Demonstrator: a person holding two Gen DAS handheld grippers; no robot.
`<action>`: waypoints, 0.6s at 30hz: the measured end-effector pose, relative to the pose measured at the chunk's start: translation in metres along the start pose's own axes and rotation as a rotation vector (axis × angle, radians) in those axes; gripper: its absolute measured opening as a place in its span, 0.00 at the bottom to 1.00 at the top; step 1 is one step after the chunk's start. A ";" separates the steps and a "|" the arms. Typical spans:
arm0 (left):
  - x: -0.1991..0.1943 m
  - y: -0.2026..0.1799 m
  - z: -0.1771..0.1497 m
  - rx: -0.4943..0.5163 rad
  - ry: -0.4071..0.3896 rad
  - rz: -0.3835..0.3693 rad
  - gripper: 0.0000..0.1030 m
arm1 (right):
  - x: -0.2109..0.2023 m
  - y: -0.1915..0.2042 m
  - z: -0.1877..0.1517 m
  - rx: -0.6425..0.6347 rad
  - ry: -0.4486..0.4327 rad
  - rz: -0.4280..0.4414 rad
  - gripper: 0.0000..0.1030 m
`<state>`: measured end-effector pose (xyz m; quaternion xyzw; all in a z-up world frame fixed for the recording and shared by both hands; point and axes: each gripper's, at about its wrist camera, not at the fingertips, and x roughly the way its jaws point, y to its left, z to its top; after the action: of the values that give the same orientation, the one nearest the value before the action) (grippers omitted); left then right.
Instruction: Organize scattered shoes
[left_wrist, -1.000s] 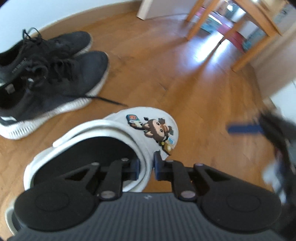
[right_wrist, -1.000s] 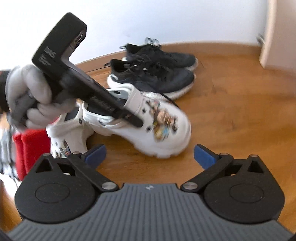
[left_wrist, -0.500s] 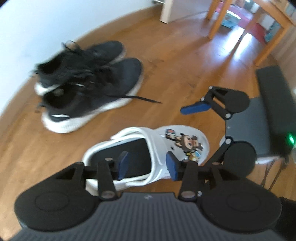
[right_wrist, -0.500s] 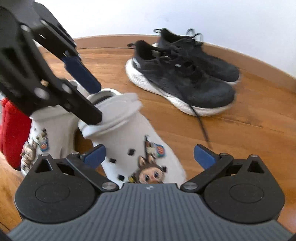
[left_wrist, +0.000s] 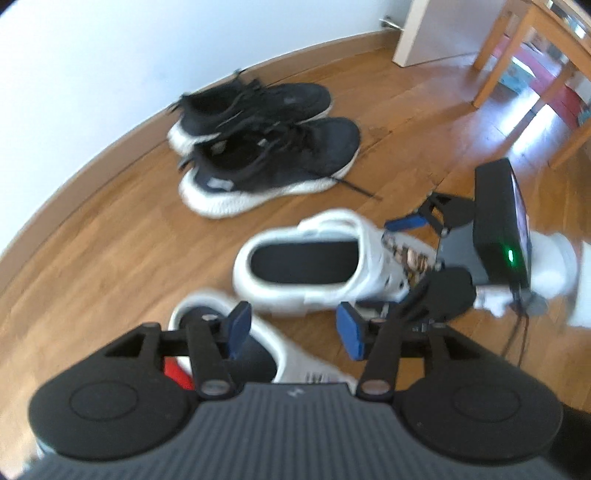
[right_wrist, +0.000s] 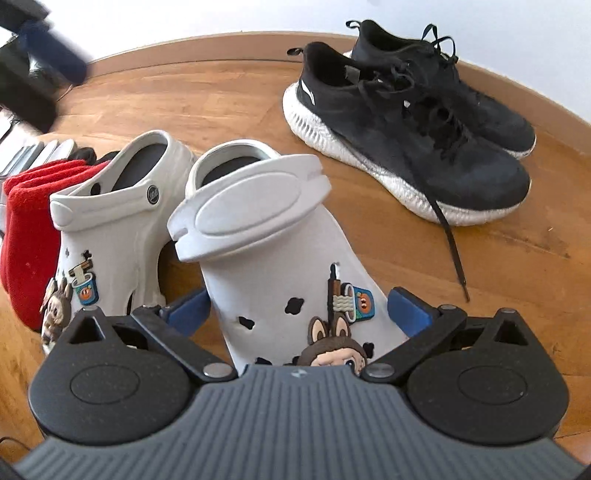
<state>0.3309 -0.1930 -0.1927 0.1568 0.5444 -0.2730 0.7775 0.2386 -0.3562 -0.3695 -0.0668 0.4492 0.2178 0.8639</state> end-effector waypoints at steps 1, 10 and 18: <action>-0.005 0.004 -0.011 -0.016 0.007 0.012 0.49 | 0.001 0.000 0.000 0.008 -0.003 -0.004 1.00; -0.053 0.030 -0.063 -0.147 0.039 0.081 0.49 | -0.012 0.045 -0.026 0.079 -0.025 -0.021 0.93; -0.096 0.022 -0.079 -0.206 -0.008 0.113 0.51 | -0.014 0.073 -0.033 0.095 -0.015 -0.034 0.99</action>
<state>0.2594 -0.1083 -0.1330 0.1056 0.5567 -0.1719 0.8059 0.1749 -0.3053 -0.3713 -0.0318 0.4512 0.1823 0.8730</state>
